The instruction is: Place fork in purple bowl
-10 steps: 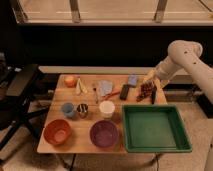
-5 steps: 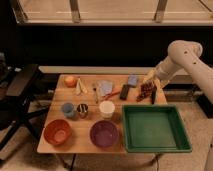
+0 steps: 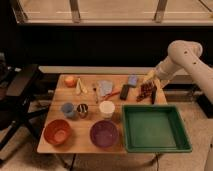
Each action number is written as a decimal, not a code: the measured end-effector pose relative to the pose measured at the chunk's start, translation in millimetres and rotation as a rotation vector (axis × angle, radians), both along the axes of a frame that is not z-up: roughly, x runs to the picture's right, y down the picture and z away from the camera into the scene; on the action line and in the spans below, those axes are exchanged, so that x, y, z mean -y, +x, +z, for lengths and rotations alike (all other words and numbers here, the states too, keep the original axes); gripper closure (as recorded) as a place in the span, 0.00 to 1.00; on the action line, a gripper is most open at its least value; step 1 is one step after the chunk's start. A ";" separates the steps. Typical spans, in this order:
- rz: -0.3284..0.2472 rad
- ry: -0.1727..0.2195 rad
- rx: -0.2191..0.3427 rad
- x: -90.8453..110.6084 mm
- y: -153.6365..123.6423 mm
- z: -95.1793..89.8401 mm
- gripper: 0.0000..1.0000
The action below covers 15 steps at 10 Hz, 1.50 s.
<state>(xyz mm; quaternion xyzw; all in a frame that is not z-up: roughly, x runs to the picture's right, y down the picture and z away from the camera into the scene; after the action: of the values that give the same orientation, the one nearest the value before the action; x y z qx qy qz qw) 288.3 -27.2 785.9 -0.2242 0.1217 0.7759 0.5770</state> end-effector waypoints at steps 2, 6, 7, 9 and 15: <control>-0.013 0.005 -0.004 2.9 -0.4 -3.8 0.34; -0.084 0.027 0.061 17.3 -55.5 -18.0 0.34; -0.101 0.030 0.082 17.7 -78.1 -17.5 0.34; -0.147 0.054 0.150 15.1 -134.8 -14.4 0.34; -0.184 0.080 0.221 8.9 -173.1 -16.2 0.34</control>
<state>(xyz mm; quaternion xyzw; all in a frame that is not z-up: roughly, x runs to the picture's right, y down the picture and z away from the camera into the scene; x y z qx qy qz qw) 115.2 -36.2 769.7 -0.2732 0.0464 0.6946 0.6639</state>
